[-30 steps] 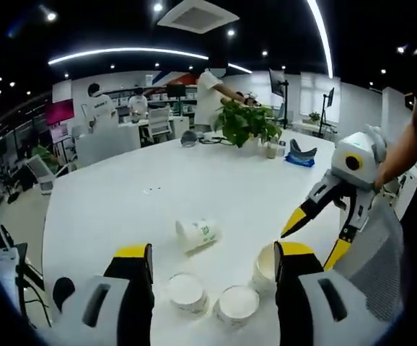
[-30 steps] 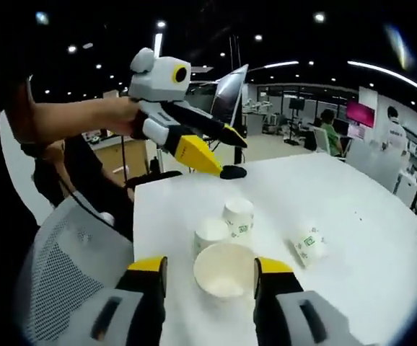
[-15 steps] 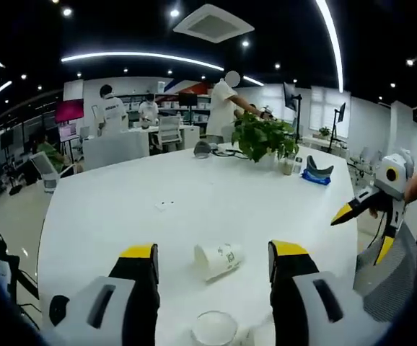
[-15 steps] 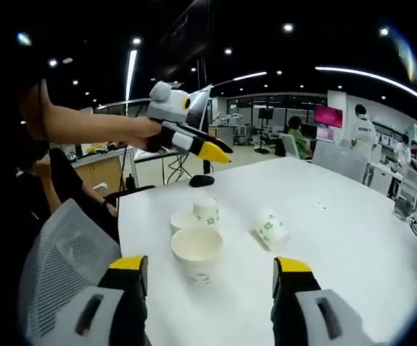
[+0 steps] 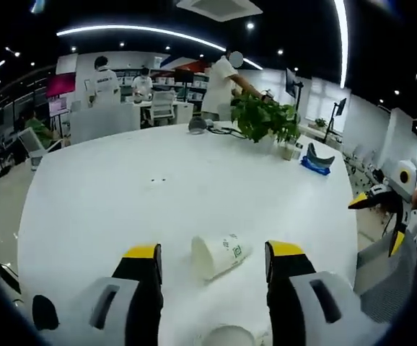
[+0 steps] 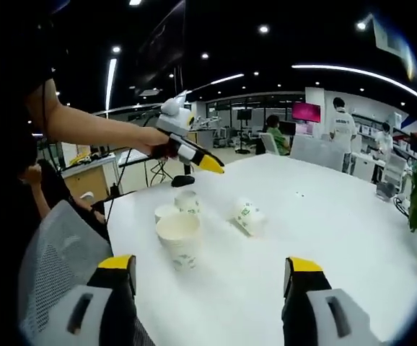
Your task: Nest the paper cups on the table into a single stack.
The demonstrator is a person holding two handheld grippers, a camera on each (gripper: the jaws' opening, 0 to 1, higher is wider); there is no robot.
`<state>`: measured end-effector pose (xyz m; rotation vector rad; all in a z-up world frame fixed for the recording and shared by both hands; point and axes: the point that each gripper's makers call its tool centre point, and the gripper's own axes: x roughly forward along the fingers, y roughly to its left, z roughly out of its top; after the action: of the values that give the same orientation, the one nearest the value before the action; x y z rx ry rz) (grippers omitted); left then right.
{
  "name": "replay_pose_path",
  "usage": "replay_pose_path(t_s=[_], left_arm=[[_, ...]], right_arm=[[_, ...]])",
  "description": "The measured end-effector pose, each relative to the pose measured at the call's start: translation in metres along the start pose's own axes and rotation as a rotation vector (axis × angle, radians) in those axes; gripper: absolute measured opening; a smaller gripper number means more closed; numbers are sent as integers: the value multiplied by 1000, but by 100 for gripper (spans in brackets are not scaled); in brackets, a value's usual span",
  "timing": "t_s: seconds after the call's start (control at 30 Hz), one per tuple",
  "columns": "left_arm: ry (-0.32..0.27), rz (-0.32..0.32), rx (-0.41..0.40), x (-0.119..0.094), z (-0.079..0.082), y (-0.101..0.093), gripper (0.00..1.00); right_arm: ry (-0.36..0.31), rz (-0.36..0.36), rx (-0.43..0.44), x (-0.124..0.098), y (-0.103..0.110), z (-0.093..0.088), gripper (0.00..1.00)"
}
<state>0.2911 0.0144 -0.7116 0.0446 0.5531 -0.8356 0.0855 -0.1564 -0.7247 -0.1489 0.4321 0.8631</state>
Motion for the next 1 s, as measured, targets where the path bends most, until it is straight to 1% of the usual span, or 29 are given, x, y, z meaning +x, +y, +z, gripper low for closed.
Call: replay_pose_path(t_s=[0.03, 0.1, 0.17, 0.3, 0.37, 0.4, 0.47, 0.67, 0.73, 0.87, 0.93, 1.0], left_arm=[[2, -6, -1, 1, 0, -1, 55], [12, -45, -31, 9, -1, -3, 54], [22, -56, -53, 17, -4, 2, 51], [55, -55, -43, 35, -15, 10, 46], [58, -63, -67, 41, -18, 15, 43], [63, -69, -97, 45, -21, 16, 43], [71, -71, -115, 50, -24, 19, 42], [67, -82, -183, 59, -27, 26, 35], [77, -92, -213, 62, -30, 24, 32], [103, -117, -249, 67, -38, 19, 30], [117, -139, -278, 70, -41, 16, 26], [129, -147, -279, 72, -45, 14, 21]], right_arm=[[0, -1, 1, 0, 0, 0, 85], [-1, -8, 12, -1, -1, -2, 85], [3, -12, 19, -2, -1, -4, 85], [0, -24, 19, -4, -3, -4, 85], [1, -30, 23, -5, -3, -6, 85], [3, -34, 27, -6, -4, -7, 85], [1, -41, 32, -7, -5, -8, 85], [2, -63, 53, -10, -7, -11, 84], [4, -67, 56, -10, -7, -12, 84], [0, -76, 65, -9, -8, -12, 84], [-2, -84, 72, -9, -8, -12, 84], [-1, -89, 76, -9, -7, -13, 84]])
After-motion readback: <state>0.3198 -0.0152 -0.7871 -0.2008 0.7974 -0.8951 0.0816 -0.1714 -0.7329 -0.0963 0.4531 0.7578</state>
